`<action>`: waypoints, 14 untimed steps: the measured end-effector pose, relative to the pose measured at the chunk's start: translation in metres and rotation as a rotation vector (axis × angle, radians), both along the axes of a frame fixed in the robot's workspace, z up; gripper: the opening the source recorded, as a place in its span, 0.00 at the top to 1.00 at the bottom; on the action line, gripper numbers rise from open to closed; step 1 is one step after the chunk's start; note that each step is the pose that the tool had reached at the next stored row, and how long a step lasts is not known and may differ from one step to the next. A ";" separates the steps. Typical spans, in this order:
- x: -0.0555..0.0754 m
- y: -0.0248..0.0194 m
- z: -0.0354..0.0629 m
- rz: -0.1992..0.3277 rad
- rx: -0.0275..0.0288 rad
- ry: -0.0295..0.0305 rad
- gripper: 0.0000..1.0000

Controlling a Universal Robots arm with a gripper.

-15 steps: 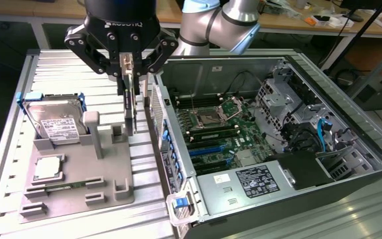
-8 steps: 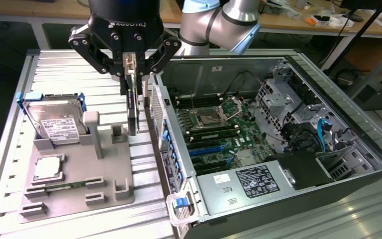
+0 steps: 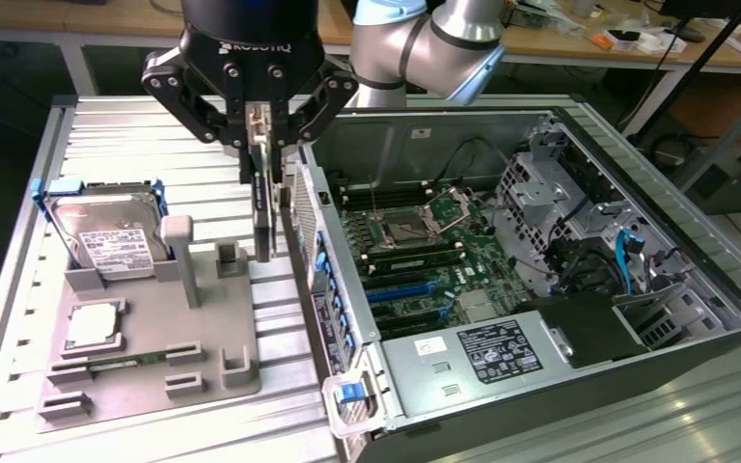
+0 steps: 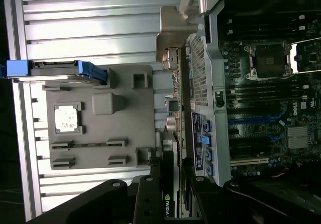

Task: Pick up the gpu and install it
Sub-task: 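Pick up the gpu and move the gpu toward the slot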

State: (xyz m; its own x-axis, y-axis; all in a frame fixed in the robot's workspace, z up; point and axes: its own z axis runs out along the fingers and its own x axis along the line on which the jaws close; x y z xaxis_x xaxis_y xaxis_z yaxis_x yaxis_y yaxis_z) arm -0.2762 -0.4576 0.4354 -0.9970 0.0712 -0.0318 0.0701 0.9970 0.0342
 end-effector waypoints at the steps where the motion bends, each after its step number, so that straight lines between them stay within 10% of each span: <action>1: 0.001 0.0000 0.0000 0.000 0.0000 0.0000 0.73; 14: 0.008 0.0000 0.0000 0.000 -0.0001 0.0000 0.73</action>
